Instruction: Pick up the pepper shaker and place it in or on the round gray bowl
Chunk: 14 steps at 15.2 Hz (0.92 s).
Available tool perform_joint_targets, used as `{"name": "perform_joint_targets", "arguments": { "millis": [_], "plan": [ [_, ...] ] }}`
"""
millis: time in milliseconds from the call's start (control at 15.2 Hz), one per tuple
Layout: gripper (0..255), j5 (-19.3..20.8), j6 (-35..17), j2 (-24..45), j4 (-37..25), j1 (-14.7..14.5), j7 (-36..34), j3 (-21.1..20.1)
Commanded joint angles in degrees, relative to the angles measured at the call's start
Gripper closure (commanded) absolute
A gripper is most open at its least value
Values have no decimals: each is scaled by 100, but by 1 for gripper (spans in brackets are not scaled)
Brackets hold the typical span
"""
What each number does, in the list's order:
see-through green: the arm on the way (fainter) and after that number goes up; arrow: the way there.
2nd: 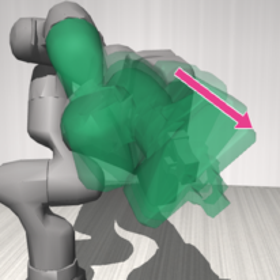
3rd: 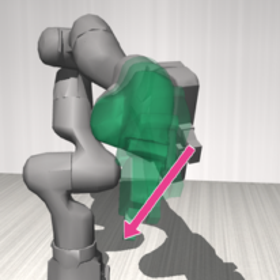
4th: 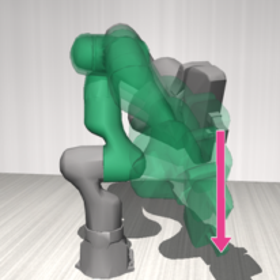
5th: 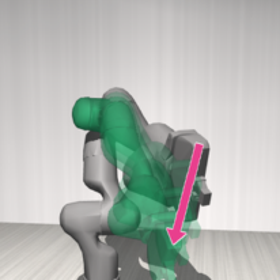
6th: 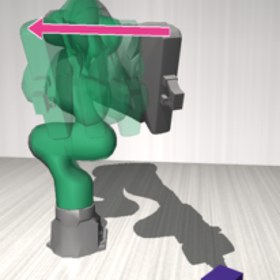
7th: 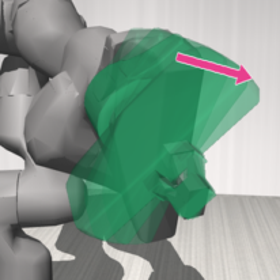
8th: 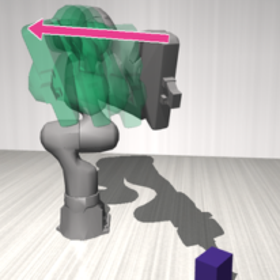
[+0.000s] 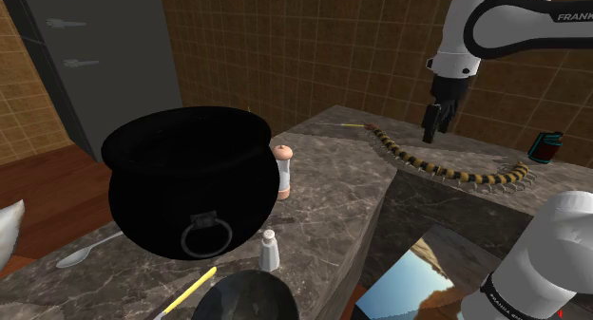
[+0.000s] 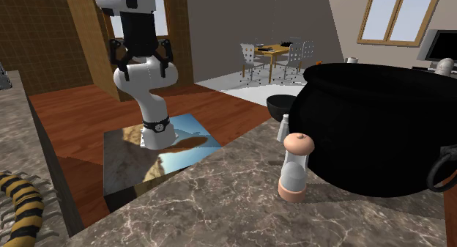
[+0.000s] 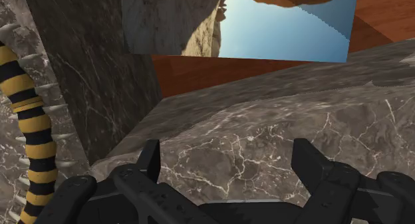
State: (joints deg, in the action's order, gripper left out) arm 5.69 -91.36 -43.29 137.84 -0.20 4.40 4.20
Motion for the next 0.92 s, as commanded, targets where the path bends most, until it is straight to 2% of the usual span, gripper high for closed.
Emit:
{"name": "perform_joint_targets", "arguments": {
  "millis": [0, 462, 858],
  "plan": [
    [0, 0, 0, 0, 0, 0, 0, 0],
    [0, -649, -714, 119, 475, -345, -995, -762],
    [0, -1137, -1435, 559, 596, -636, -1826, -1444]
  ]
}}
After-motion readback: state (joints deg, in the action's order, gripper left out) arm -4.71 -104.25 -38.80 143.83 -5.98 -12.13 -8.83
